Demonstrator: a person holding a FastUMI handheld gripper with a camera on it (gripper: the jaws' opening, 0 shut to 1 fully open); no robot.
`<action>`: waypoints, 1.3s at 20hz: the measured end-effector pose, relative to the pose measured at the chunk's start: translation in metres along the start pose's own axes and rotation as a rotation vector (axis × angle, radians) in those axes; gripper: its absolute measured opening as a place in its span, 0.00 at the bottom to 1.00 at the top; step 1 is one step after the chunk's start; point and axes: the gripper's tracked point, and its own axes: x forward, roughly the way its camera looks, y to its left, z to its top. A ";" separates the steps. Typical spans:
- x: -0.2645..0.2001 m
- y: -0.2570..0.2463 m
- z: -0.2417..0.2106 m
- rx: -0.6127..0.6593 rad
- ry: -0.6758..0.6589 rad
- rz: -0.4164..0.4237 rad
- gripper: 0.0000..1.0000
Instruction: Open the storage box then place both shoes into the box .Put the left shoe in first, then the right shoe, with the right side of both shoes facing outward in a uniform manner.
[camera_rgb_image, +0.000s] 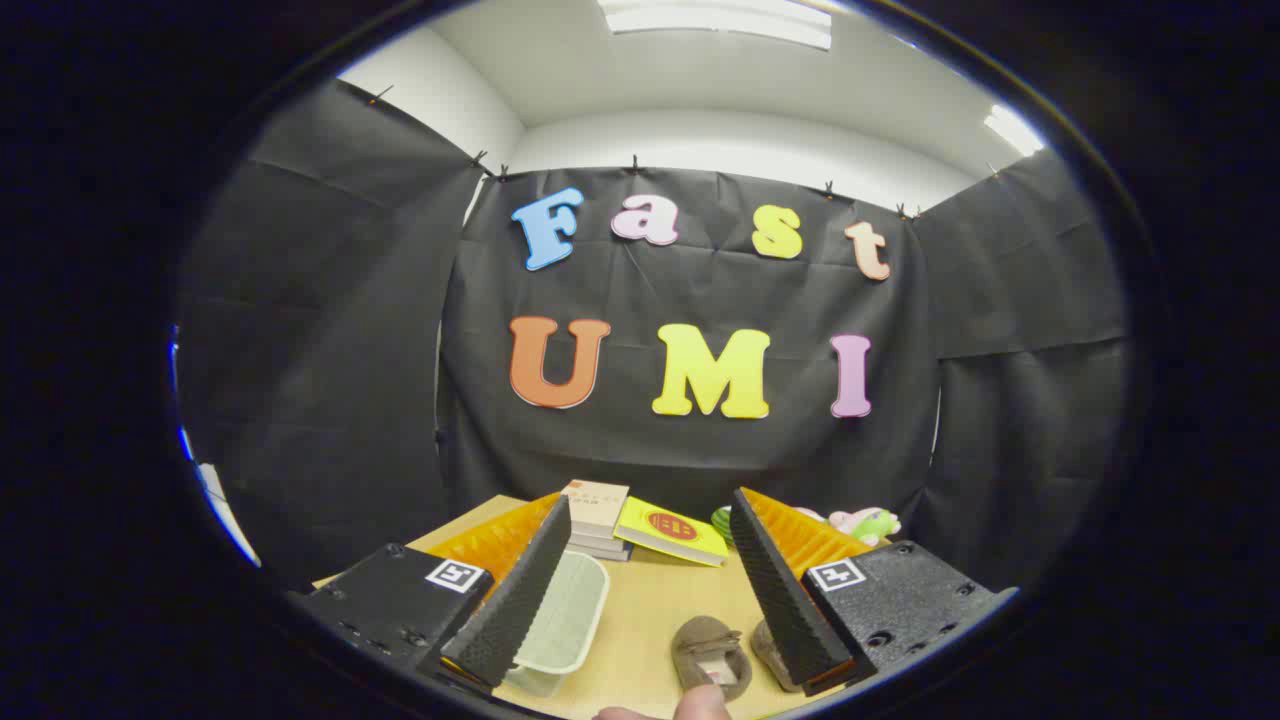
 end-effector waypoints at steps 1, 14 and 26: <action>0.000 -0.001 0.000 0.006 0.008 0.003 1.00; 0.008 -0.003 0.004 0.021 -0.006 0.031 1.00; 0.019 0.002 -0.028 0.059 0.063 0.107 1.00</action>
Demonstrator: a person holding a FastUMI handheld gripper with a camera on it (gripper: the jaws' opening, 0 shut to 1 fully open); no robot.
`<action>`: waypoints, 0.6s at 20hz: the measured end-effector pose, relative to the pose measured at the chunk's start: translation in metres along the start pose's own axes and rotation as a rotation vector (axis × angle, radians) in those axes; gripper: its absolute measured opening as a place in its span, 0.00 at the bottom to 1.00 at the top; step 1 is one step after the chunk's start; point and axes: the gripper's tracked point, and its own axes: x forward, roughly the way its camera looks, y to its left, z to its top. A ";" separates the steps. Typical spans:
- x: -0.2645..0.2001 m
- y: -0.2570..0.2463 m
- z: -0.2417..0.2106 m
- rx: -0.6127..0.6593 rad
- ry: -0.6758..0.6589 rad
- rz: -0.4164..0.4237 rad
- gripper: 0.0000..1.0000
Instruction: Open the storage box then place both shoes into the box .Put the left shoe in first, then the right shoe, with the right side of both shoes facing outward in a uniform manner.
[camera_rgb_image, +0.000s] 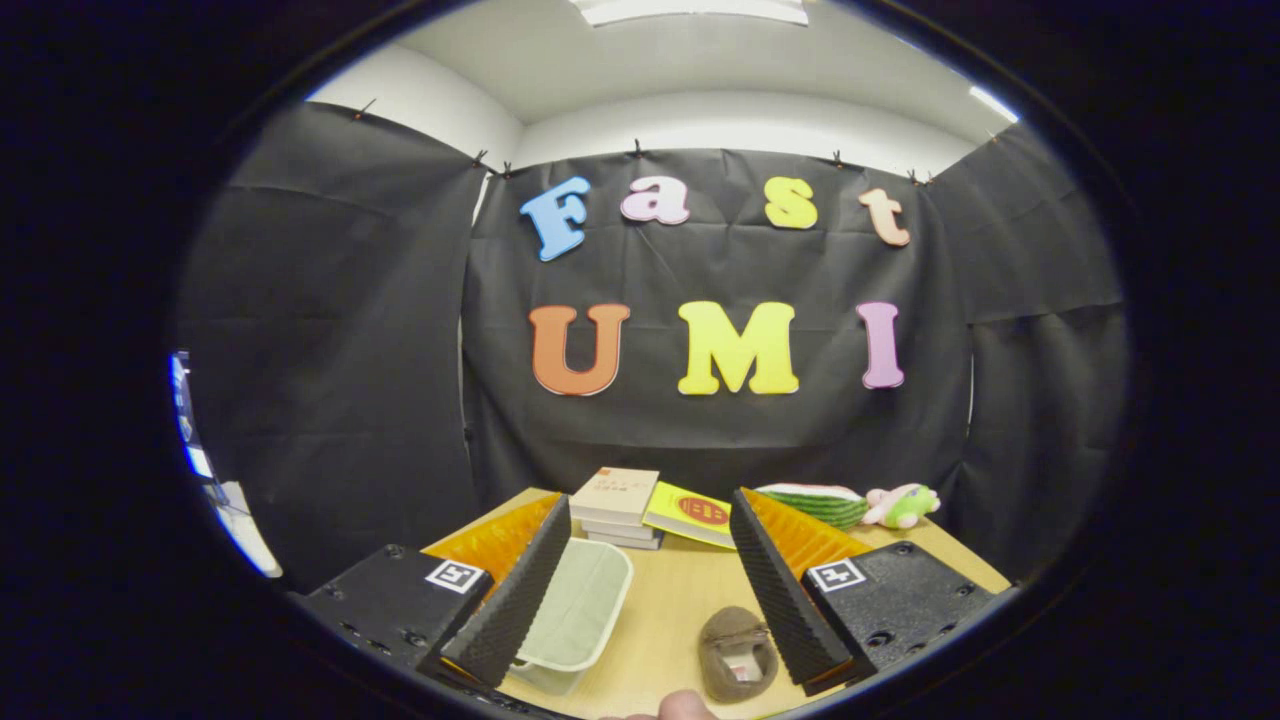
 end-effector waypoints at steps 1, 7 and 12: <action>0.003 0.004 -0.002 0.007 0.011 0.021 1.00; 0.023 0.027 -0.038 0.058 0.154 0.166 1.00; 0.028 0.037 -0.082 0.217 0.343 0.289 1.00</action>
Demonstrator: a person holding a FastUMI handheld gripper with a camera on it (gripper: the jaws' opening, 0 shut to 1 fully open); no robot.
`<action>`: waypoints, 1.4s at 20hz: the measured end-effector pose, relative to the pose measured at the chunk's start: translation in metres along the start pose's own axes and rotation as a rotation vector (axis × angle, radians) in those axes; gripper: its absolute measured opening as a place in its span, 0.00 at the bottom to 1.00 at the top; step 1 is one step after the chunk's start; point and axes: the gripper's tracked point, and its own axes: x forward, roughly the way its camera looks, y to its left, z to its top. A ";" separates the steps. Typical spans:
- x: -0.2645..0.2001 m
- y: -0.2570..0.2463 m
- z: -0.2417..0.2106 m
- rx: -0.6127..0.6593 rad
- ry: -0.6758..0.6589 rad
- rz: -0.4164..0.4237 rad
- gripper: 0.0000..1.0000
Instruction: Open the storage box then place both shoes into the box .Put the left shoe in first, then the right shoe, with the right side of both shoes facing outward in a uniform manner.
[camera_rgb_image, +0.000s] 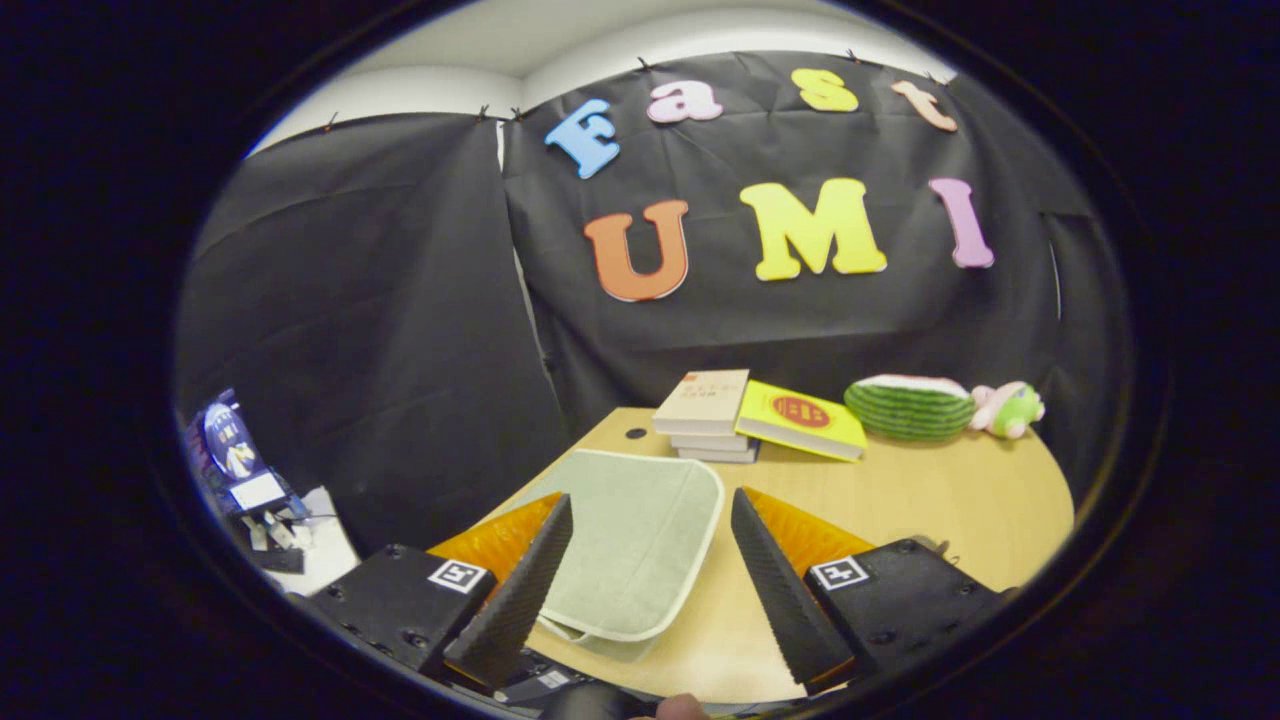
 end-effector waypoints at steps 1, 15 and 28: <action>0.002 -0.001 -0.005 0.046 0.030 0.028 1.00; 0.069 -0.032 -0.085 0.525 0.335 0.242 0.98; 0.071 -0.020 -0.071 0.728 0.336 0.304 0.34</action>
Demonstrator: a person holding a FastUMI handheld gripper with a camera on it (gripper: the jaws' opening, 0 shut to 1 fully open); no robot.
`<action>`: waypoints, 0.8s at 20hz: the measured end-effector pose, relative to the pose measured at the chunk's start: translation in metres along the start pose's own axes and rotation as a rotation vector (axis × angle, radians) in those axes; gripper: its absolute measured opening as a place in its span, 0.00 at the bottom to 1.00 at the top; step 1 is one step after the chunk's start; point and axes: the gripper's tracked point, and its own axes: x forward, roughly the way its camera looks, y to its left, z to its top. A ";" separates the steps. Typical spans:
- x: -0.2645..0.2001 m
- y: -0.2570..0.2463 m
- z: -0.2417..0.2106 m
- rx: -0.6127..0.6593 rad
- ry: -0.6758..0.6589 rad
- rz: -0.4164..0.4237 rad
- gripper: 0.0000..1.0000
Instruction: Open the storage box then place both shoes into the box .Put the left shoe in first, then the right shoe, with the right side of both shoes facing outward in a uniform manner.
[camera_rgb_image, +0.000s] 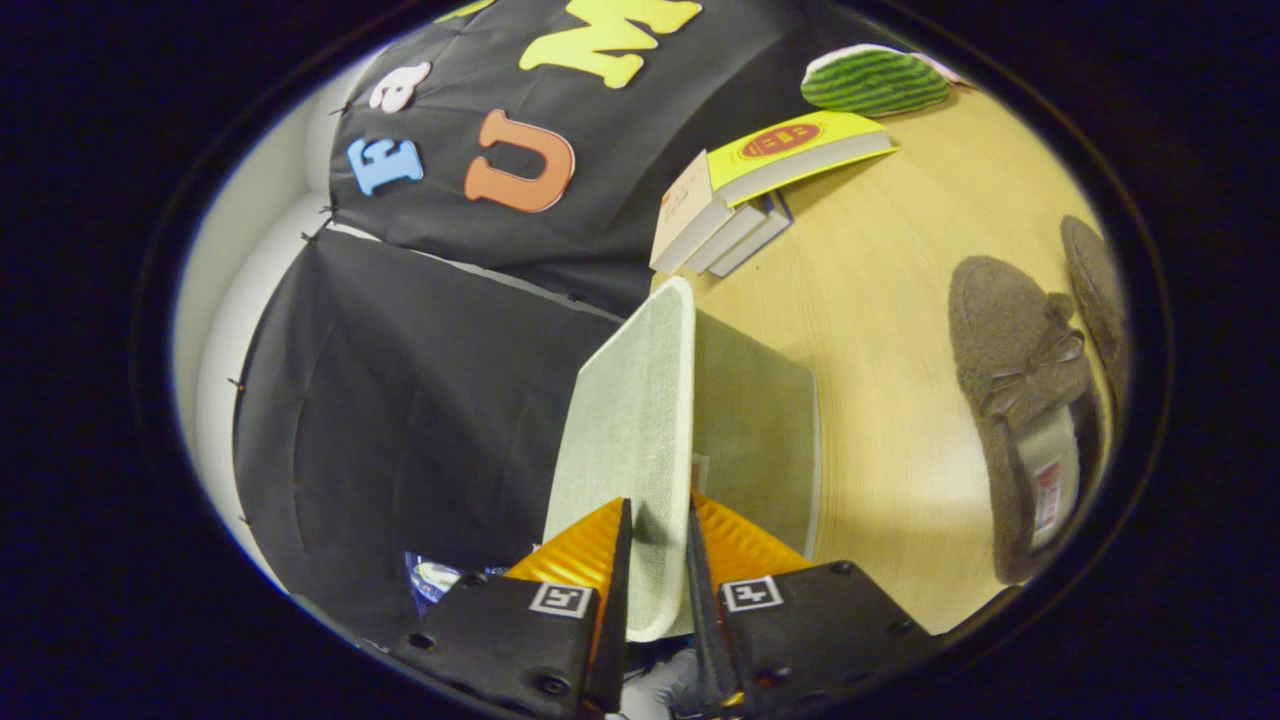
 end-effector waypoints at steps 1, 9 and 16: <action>-0.002 0.005 0.000 -0.010 -0.002 -0.001 0.21; -0.017 0.112 -0.003 -0.105 -0.072 0.109 0.06; 0.036 0.210 -0.039 -0.271 -0.017 0.077 0.06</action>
